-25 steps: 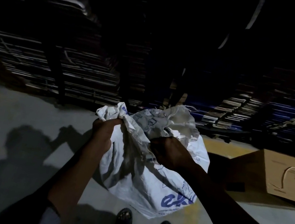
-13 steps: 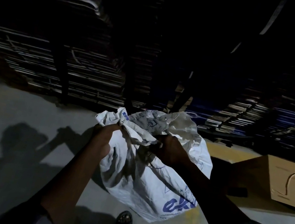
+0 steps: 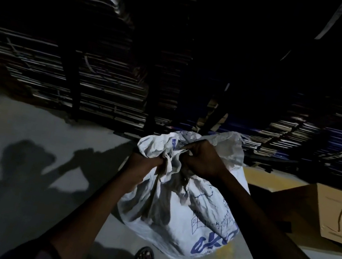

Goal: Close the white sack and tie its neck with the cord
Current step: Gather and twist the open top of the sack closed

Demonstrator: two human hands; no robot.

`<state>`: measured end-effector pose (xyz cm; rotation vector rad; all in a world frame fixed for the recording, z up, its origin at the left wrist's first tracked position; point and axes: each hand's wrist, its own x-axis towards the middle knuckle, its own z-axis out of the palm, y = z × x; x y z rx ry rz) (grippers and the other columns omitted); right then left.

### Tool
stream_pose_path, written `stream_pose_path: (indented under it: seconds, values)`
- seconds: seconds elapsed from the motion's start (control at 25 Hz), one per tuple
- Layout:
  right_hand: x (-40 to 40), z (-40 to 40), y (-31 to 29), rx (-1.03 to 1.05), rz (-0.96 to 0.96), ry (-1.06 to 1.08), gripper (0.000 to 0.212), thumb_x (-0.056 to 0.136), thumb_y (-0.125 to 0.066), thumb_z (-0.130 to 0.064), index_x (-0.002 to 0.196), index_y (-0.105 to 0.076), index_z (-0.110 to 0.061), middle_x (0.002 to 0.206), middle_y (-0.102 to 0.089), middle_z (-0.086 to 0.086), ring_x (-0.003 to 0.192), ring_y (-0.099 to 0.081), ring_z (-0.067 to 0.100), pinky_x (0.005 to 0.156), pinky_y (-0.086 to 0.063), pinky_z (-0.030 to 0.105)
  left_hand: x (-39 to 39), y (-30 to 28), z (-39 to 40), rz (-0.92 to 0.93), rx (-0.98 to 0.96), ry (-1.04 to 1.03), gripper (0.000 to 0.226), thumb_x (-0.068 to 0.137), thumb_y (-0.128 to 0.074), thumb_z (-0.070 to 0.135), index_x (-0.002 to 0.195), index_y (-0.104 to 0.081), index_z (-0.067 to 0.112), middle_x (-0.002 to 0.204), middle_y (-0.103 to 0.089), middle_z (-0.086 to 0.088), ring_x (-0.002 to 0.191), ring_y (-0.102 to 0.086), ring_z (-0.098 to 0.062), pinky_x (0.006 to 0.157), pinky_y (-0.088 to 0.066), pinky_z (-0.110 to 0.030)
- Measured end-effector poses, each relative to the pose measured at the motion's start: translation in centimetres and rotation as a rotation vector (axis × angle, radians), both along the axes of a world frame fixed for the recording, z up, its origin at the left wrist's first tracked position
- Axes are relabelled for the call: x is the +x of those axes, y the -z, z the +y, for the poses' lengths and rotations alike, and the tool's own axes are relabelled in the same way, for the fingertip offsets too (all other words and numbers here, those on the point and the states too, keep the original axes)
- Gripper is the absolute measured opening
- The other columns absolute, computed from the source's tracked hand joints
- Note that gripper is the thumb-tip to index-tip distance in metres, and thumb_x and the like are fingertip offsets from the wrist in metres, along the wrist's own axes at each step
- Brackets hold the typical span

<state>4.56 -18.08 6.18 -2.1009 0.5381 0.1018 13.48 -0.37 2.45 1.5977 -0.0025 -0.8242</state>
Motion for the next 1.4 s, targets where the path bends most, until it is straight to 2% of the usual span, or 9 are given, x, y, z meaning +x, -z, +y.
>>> stream_pose_path:
  seconds: [0.28,0.36,0.44,0.6,0.84,1.04,1.12,1.2,1.4]
  values:
    - [1.6,-0.2,0.2,-0.067,0.056,0.144,0.038,0.075,-0.088,-0.029,0.051,-0.066,-0.010,0.061,-0.071,0.015,0.052,-0.063,0.019,0.052,-0.047,0.033,-1.9,2.0,-0.8,-0.114,0.136,0.393,0.058,0.071,-0.090,0.014,0.125,-0.071,0.018,0.131,-0.072,0.001,0.127,-0.065,-0.021,0.111,-0.047,-0.031]
    - [1.7,0.2,0.2,-0.095,0.053,0.150,0.039,0.074,-0.088,-0.033,0.051,-0.067,-0.009,0.058,-0.070,0.014,0.054,-0.067,0.023,0.054,-0.051,0.035,-2.7,1.7,-2.0,-0.113,0.208,0.259,0.059,0.087,-0.071,0.024,0.143,-0.058,0.010,0.150,-0.055,-0.004,0.141,-0.049,-0.022,0.119,-0.020,-0.011]
    - [1.3,0.0,0.4,-0.195,-0.017,0.057,0.043,0.075,-0.083,-0.045,0.061,-0.071,-0.006,0.059,-0.069,0.012,0.059,-0.068,0.025,0.056,-0.054,0.040,-3.2,2.3,-2.2,-0.184,0.230,0.131,0.066,0.090,-0.042,0.035,0.145,-0.052,0.000,0.155,-0.048,-0.021,0.147,-0.042,-0.036,0.123,-0.001,-0.012]
    - [-0.5,-3.3,0.0,-0.457,0.012,-0.344,0.066,0.074,-0.062,-0.078,0.103,-0.077,-0.020,0.097,-0.079,0.001,0.087,-0.073,0.017,0.073,-0.058,0.035,-2.7,4.3,-1.9,-0.283,0.247,0.043,0.061,0.081,-0.081,0.015,0.137,-0.059,0.005,0.146,-0.060,-0.015,0.140,-0.051,-0.032,0.123,-0.031,-0.048]
    - [-1.0,-7.7,3.5,-0.568,0.207,-0.490,0.061,0.078,-0.071,-0.064,0.119,-0.072,-0.019,0.109,-0.077,0.005,0.103,-0.071,0.024,0.082,-0.057,0.035,-1.9,6.1,-1.5,-0.113,0.125,-0.052,0.101,0.049,-0.086,0.076,0.133,-0.065,0.023,0.135,-0.069,0.005,0.130,-0.061,-0.017,0.118,-0.042,-0.045]
    - [-2.2,-8.6,5.9,-0.334,0.279,-0.324,0.036,0.088,-0.075,-0.047,0.091,-0.072,-0.011,0.089,-0.073,0.007,0.084,-0.069,0.016,0.071,-0.046,0.028,-0.7,4.3,-1.7,-0.084,0.041,-0.116,0.049,0.082,-0.085,0.015,0.128,-0.069,0.014,0.126,-0.074,0.003,0.117,-0.068,-0.011,0.111,-0.047,-0.036]
    - [-3.7,-9.6,5.8,-0.265,0.293,-0.237,0.020,0.091,-0.075,-0.034,0.081,-0.065,-0.020,0.073,-0.065,-0.008,0.067,-0.063,-0.005,0.059,-0.038,0.013,-0.3,4.1,-1.5,-0.054,0.013,-0.103,0.045,0.084,-0.083,0.011,0.127,-0.070,0.014,0.124,-0.075,0.002,0.115,-0.070,-0.010,0.110,-0.049,-0.035]
    - [-4.8,-9.7,5.9,-0.226,0.274,-0.189,0.028,0.091,-0.073,-0.035,0.070,-0.060,-0.024,0.062,-0.056,-0.013,0.054,-0.054,0.000,0.057,-0.036,0.019,0.0,4.0,-2.2,-0.034,0.006,-0.055,0.046,0.084,-0.082,0.011,0.129,-0.069,0.013,0.126,-0.074,0.000,0.119,-0.069,-0.013,0.108,-0.049,-0.033]
    - [-3.0,-8.3,5.9,-0.253,0.119,-0.346,0.033,0.089,-0.057,-0.040,0.092,-0.073,-0.011,0.091,-0.075,0.009,0.085,-0.070,0.022,0.076,-0.055,0.043,0.0,3.6,-5.4,-0.141,0.089,0.040,0.047,0.088,-0.078,0.008,0.133,-0.066,0.010,0.137,-0.067,-0.005,0.128,-0.062,-0.021,0.116,-0.044,-0.044]
